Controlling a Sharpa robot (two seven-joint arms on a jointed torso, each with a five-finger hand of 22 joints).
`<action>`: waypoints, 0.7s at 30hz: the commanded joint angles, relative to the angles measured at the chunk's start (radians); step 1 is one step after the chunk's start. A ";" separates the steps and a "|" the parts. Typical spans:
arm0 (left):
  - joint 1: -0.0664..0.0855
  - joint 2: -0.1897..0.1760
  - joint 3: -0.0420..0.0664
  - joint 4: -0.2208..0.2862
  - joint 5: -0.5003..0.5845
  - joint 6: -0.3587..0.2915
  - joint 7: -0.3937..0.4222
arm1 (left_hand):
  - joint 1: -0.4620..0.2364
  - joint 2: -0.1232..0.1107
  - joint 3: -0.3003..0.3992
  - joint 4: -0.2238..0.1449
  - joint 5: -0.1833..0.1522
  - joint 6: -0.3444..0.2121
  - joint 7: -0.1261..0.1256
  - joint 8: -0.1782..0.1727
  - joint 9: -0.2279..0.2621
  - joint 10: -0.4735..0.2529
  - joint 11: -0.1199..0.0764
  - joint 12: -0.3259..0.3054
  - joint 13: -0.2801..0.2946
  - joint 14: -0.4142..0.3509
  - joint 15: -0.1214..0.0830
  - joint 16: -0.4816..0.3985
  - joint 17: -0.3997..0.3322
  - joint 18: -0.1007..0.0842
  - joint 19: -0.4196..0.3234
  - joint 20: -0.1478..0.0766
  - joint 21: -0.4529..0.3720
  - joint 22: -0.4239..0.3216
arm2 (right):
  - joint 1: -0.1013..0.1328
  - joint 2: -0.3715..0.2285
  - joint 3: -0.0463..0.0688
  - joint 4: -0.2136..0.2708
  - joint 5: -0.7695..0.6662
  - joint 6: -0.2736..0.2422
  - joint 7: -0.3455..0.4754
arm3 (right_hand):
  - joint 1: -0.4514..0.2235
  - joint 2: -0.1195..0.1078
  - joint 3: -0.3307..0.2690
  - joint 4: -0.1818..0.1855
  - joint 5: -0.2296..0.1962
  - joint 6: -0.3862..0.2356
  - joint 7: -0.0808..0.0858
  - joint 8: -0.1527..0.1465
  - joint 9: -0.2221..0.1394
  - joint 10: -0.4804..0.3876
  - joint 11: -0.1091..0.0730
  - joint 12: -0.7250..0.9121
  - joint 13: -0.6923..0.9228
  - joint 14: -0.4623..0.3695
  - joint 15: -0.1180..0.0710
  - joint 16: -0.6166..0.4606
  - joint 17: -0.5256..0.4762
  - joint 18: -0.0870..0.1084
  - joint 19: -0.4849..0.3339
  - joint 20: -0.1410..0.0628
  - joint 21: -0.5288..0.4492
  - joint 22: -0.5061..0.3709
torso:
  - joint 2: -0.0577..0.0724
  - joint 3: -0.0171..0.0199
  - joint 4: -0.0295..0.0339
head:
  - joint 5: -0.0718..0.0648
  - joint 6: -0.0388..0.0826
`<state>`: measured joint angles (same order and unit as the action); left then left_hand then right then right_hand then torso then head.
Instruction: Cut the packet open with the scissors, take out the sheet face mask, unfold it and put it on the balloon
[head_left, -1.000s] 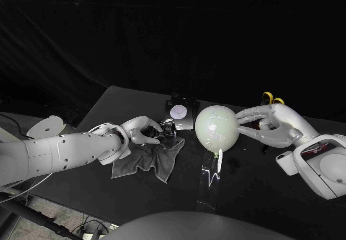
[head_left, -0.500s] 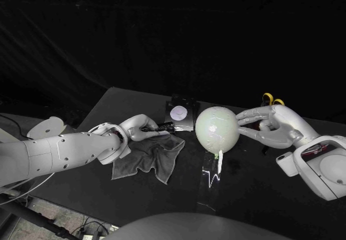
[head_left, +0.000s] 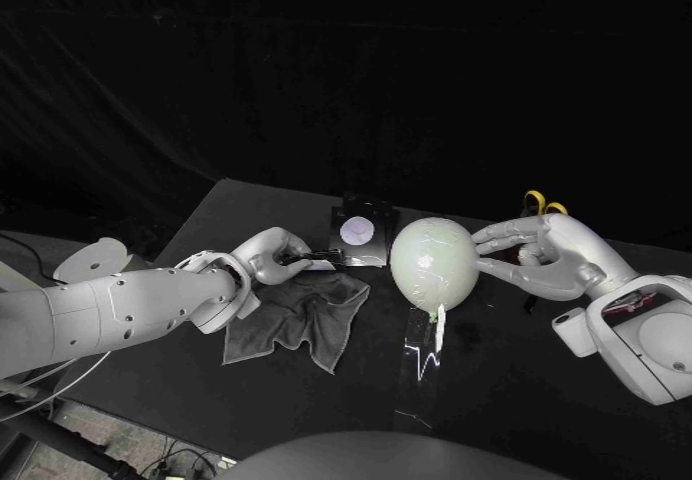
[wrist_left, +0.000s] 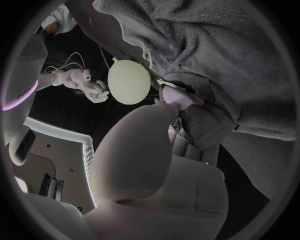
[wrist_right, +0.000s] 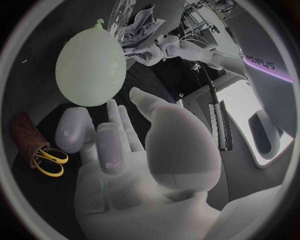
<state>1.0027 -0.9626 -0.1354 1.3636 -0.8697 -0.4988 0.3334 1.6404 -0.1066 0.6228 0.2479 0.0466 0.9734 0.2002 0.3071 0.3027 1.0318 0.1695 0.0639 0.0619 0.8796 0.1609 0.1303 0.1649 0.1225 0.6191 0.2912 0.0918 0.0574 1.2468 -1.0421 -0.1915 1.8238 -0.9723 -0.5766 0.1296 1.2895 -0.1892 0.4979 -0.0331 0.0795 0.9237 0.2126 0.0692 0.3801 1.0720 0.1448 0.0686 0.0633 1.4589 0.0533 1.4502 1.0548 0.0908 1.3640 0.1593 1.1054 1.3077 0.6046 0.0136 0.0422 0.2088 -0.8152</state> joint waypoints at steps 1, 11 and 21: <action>0.002 -0.004 0.013 0.007 0.164 -0.014 0.110 | -0.017 0.000 0.015 -0.005 0.001 0.000 -0.005 0.009 0.010 0.012 0.000 -0.001 0.000 0.011 -0.001 -0.004 -0.001 -0.018 -0.009 0.000 -0.007 -0.001 | 0.000 0.004 0.000 -0.005 0.001 0.007 0.016 | -0.003 0.009 -0.002 0.005 0.005 0.002 0.002 0.006 -0.001 0.004 -0.003 0.006 0.002 0.000 0.004 0.006 0.001 0.005 -0.008 -0.002 0.000 0.126 | 0.000 -0.0001 0.0005 | -0.003 0.011; 0.002 -0.015 0.050 0.023 0.464 0.073 0.208 | -0.046 0.003 0.042 -0.021 0.001 0.000 -0.010 0.024 0.022 0.029 -0.005 -0.001 0.000 0.023 -0.005 -0.003 0.000 -0.022 0.024 0.000 -0.004 0.002 | 0.000 0.012 0.000 -0.027 0.008 0.004 0.024 | -0.003 0.012 -0.002 0.007 0.006 0.005 0.001 0.007 -0.001 0.006 -0.004 0.007 0.002 0.001 0.003 0.006 0.002 0.005 -0.007 -0.002 0.001 0.126 | 0.000 -0.0011 0.0003 | -0.013 0.038; 0.011 -0.017 0.073 0.050 0.695 0.224 0.235 | -0.063 0.008 0.043 -0.033 0.001 -0.005 -0.011 0.032 0.030 0.034 -0.005 -0.001 0.000 0.023 -0.005 -0.005 0.000 -0.024 0.047 -0.001 -0.002 0.005 | 0.004 0.023 0.001 -0.050 0.043 0.003 0.030 | 0.000 0.018 0.001 0.011 0.006 0.013 -0.003 0.010 -0.001 0.017 -0.007 0.010 0.002 0.003 0.000 0.007 0.009 0.004 -0.003 -0.004 0.008 0.128 | -0.002 -0.0018 -0.0012 | -0.029 0.090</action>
<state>1.0099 -0.9817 -0.0644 1.4083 -0.3175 -0.3741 0.5224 1.5843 -0.0982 0.6668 0.2205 0.0461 0.9691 0.1966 0.3326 0.3031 1.0603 0.1661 0.0639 0.0620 0.8974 0.1572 0.1303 0.1649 0.1072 0.6582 0.2897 0.0880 0.0611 1.2490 -1.0208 -0.1914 1.7753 -0.9496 -0.5775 0.1431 1.2897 -0.1807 0.4998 -0.0258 0.0795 0.9299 0.2065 0.0744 0.3801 1.0846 0.1357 0.0724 0.0642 1.4588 0.0533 1.4525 1.0627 0.0908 1.3640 0.1593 1.1069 1.3081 0.6043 0.0121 0.0422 0.1841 -0.7395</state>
